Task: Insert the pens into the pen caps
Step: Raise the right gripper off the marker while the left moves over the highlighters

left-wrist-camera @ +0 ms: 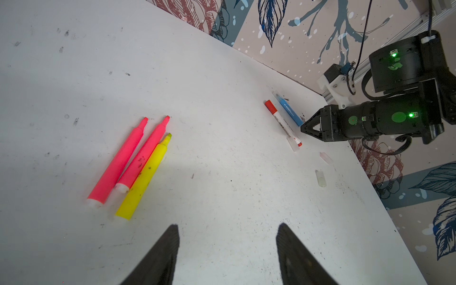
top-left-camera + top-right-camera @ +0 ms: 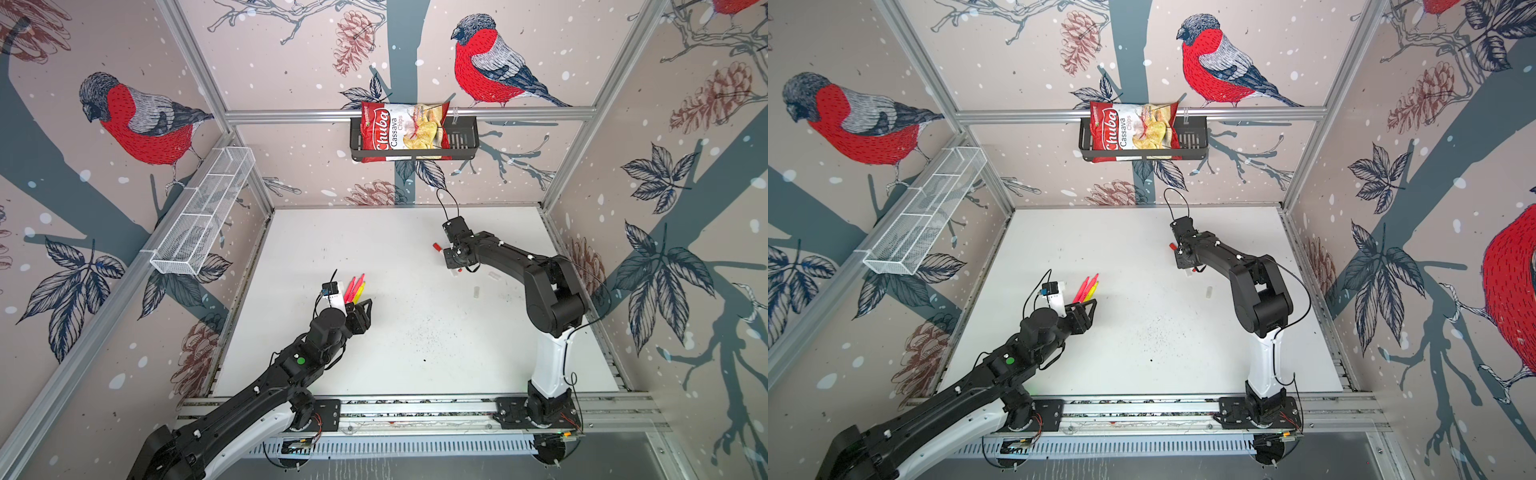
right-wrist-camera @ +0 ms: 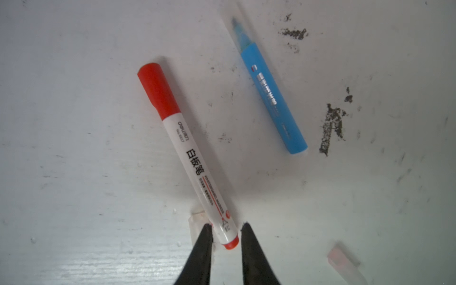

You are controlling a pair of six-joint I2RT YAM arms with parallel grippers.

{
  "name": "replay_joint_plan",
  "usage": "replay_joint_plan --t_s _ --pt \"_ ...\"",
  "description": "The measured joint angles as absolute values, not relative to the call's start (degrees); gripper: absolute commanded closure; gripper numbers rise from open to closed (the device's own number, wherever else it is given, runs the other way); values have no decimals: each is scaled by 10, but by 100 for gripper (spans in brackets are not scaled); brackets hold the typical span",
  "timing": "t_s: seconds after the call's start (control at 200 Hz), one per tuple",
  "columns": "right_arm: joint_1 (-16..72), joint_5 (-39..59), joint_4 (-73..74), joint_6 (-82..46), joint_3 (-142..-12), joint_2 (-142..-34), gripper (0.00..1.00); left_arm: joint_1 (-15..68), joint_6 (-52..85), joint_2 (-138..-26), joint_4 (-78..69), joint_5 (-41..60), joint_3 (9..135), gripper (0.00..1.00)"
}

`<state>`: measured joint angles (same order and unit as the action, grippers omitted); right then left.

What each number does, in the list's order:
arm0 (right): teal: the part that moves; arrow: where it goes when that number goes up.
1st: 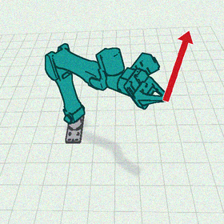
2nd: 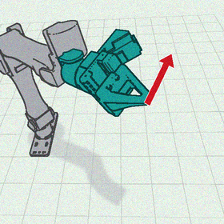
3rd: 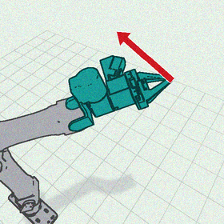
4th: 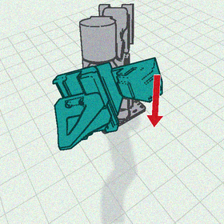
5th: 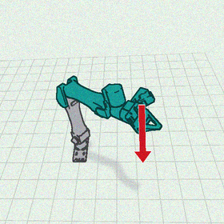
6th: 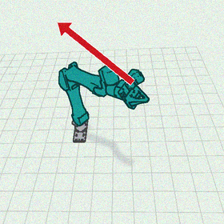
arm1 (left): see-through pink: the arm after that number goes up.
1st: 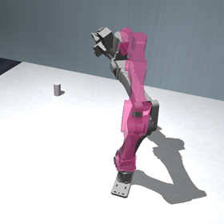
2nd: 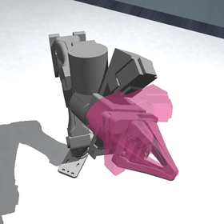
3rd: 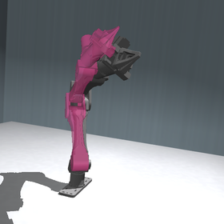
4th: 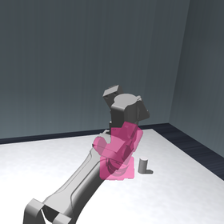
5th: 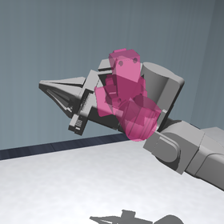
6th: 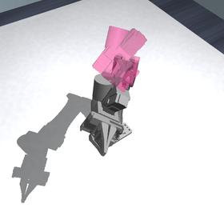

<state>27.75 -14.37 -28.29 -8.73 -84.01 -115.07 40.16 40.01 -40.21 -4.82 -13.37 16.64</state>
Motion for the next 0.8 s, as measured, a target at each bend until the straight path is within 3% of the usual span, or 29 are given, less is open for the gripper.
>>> replay_joint_plan --t_s 0.41,0.8 --pt "277 -75 -280 -74 -893 -1212 82 399 400 -402 -37 -136 173 36" --pt "265 -84 -292 -70 -922 -1246 83 396 400 -405 -37 -136 176 37"
